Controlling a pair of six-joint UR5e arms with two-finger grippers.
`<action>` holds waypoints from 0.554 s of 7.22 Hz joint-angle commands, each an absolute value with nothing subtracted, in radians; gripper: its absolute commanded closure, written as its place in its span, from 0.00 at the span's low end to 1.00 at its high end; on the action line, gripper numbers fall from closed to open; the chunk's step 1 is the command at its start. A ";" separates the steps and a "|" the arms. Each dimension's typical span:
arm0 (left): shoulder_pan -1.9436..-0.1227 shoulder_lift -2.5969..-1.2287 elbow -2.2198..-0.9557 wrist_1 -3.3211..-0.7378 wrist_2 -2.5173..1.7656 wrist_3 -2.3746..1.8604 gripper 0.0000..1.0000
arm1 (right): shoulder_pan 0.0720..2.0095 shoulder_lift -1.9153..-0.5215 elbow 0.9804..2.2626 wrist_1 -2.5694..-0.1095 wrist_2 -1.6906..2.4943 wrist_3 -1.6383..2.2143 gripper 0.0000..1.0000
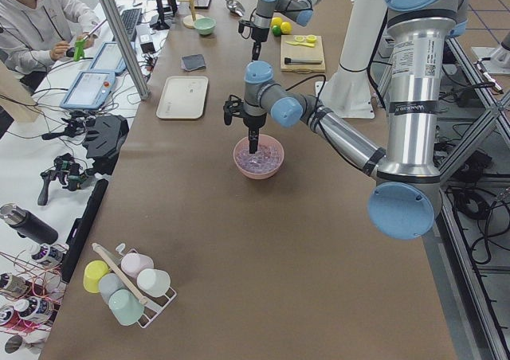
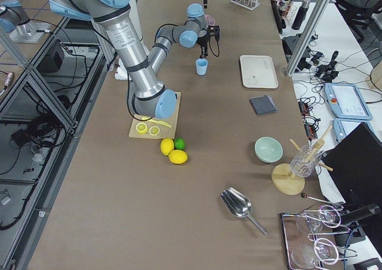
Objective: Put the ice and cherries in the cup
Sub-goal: 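Carry the cherries over the blue cup with the right gripper and lower them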
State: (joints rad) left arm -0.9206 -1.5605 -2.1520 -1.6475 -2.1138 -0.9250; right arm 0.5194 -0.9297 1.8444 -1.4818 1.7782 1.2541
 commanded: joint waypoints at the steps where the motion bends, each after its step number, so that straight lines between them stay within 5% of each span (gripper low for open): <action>1: -0.922 -1.559 -2.151 -1.647 -2.114 -0.925 0.04 | 0.518 -0.914 1.816 -1.482 1.764 1.279 0.25; 2: -0.922 -1.559 -2.151 -1.647 -2.114 -0.925 0.04 | 0.514 -0.913 1.804 -1.482 1.746 1.281 0.00; 4: -0.951 -1.551 -2.148 -1.646 -2.115 -0.885 0.03 | 0.607 -0.943 1.911 -1.651 1.848 1.237 0.00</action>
